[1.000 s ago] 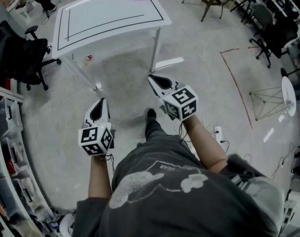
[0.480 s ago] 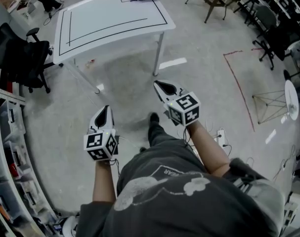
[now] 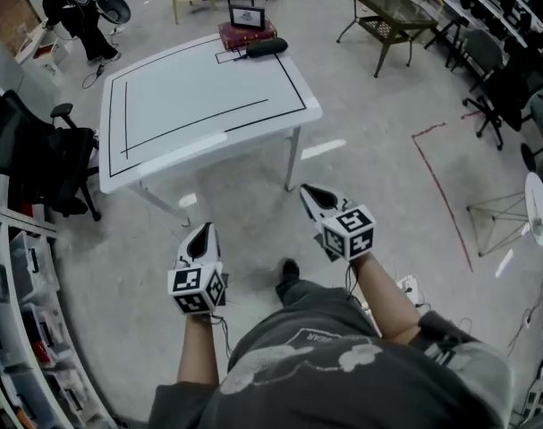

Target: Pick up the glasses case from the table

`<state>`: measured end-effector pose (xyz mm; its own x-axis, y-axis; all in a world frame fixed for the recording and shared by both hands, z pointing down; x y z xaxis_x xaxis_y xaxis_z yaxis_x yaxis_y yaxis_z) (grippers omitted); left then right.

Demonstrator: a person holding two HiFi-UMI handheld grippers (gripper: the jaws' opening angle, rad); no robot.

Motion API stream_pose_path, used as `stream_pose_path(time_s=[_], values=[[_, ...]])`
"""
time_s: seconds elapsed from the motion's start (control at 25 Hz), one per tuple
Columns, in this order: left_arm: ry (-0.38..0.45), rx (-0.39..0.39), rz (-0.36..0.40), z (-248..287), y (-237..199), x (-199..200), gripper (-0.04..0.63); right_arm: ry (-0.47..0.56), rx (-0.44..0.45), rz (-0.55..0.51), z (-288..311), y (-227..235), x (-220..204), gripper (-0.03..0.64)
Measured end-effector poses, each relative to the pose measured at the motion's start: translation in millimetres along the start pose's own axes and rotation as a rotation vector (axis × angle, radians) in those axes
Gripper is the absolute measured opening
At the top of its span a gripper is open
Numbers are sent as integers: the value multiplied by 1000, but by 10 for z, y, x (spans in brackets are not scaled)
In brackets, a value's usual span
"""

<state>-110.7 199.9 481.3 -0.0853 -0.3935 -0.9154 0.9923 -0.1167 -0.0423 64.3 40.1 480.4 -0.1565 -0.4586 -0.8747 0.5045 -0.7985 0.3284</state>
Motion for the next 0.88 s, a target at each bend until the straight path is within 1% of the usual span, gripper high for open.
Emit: stream_pose_path(time_s=[0.24,0.44,0.64,0.88], values=[[-10,-19,-3,747,73,286,2,10,-5,20,419,563,394,0],[-9,-10,8,1178,65,466,2,8,15,43,693,915,539,0],[18,13,21,1408,-4,695,2,23,34,48,903,1064,716,0],[31,5,36,1718,-190,893,2,15,26,51,1097,1189,788,0]])
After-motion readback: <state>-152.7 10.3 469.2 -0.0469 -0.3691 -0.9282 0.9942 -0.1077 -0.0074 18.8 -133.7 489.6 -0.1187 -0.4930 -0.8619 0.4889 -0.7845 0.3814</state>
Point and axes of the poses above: the fingertips, and each gripper's own axes: z forward along the fingers, y to its right, x out of its top, the point moved 1 cm from there along -z, backward along the fingers, and after that the axes turned 10 degrees about z, right-handed, at the moved point
